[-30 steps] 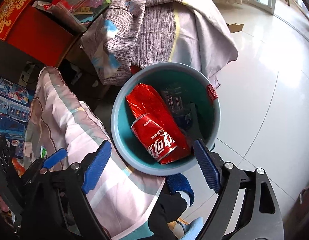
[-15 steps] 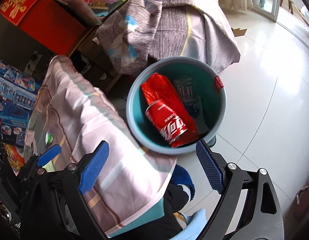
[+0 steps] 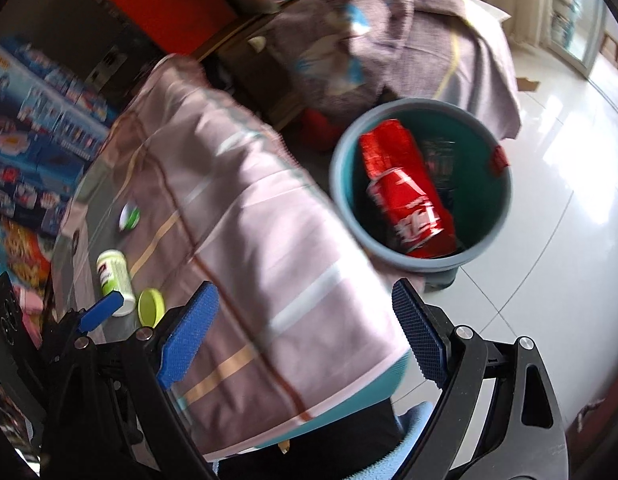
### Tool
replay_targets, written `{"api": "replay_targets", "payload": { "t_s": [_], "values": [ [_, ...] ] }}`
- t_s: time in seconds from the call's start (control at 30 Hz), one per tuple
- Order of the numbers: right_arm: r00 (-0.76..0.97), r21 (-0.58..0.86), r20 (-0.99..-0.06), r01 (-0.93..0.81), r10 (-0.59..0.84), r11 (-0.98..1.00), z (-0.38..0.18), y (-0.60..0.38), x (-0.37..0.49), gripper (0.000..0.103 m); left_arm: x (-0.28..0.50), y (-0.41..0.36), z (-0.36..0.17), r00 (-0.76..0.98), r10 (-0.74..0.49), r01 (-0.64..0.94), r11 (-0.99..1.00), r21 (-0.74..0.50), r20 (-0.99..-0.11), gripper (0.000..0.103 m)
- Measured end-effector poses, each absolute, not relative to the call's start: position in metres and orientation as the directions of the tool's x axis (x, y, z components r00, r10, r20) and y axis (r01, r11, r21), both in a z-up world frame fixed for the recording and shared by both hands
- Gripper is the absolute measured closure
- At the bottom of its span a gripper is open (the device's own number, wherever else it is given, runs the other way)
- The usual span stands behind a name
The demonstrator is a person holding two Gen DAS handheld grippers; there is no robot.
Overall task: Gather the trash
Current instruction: 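Move both tools back over the table toward the remaining items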
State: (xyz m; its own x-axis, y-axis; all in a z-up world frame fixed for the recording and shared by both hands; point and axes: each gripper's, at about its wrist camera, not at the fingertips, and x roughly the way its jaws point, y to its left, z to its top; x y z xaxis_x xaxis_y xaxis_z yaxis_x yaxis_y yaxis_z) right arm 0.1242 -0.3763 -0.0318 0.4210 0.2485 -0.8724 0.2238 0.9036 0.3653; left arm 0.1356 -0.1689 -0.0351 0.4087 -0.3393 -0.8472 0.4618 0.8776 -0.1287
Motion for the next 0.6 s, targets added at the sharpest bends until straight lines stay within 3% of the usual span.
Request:
{"api": "replay_targets", "payload": {
  "t_s": [0.6],
  "values": [
    [0.306, 0.318, -0.905, 0.020, 0.297, 0.948, -0.042, -0.251, 0.124, 0.018, 0.085, 0.014, -0.056, 0.462, -0.211, 0.232, 0.966, -0.112, -0.862, 0.005]
  ]
}}
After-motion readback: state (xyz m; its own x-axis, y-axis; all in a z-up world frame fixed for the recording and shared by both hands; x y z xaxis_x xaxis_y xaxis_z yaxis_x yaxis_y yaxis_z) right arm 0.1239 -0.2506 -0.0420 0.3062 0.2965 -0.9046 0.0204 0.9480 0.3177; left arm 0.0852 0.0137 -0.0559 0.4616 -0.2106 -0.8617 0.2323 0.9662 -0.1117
